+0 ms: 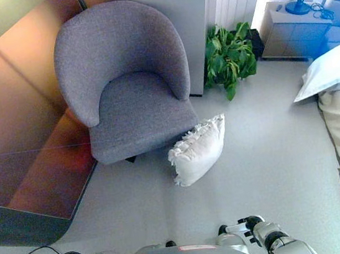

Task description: Pick up the pillow and put it on the sofa.

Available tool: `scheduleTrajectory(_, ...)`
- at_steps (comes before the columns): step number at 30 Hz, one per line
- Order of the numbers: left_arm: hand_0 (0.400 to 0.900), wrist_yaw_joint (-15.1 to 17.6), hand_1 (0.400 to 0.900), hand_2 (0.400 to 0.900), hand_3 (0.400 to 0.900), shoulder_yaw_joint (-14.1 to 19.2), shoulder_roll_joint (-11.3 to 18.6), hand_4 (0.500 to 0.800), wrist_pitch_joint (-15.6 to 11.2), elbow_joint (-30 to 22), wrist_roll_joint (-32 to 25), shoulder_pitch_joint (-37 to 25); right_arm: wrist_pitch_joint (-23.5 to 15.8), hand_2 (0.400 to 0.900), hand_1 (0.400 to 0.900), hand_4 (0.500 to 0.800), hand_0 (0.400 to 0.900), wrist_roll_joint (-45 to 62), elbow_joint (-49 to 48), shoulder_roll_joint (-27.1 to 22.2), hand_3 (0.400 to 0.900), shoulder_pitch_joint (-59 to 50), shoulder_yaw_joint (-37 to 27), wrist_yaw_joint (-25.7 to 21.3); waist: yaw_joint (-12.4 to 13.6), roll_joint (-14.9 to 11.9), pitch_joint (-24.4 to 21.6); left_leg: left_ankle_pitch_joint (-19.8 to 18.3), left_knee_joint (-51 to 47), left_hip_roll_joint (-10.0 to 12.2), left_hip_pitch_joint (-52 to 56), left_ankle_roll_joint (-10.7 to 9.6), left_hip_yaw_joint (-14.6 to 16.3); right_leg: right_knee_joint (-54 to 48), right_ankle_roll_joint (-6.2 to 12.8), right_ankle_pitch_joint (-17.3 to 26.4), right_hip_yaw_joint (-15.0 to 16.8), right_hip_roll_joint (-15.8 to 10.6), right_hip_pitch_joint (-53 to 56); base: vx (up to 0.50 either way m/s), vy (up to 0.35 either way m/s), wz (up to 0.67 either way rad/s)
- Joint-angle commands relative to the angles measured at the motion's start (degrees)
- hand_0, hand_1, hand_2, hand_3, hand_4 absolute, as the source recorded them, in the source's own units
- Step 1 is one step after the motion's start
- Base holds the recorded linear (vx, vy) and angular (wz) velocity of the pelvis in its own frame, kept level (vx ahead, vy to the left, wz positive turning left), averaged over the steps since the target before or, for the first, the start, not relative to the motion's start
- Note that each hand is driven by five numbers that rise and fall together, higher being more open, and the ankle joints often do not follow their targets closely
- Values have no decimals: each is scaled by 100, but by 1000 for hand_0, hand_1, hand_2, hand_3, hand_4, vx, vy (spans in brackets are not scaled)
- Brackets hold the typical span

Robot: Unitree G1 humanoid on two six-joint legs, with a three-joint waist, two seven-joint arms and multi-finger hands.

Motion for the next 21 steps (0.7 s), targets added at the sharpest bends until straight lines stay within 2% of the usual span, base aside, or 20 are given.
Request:
scheduleTrajectory(1,900,-50,900,900,900,-120,-137,800,14,160,134,-170,327,900,900,800,900,-141,568,-124,900,68,386,-53,-72,-180,73,-370,439,-210,-121,50,72,88,179,-153,-48,-98,82,0,0,0)
scheduleTrajectory(3,900,-50,900,900,900,-126,-139,800,-55,148,74,-173,313,900,900,800,900,-167,570,-130,900,64,383,-65,-74,-174,75,-370,451,-208,-129,53,81,93,174,-154,-49,-96,78,7,-5,-3)
scheduleTrajectory(8,900,-101,900,900,900,-137,-151,800,-34,130,113,-154,325,900,900,800,900,-156,544,-128,900,68,396,-85,-75,-175,103,-380,476,-202,-145,50,82,113,176,-158,-51,-90,59,4,-6,-1)
scheduleTrajectory(21,900,33,900,900,900,-185,-187,800,121,133,206,-131,370,900,900,800,900,-77,509,-98,900,28,481,-121,-143,-127,230,-367,547,-108,-240,28,123,184,85,-215,15,6,-66,34,-74,-3)
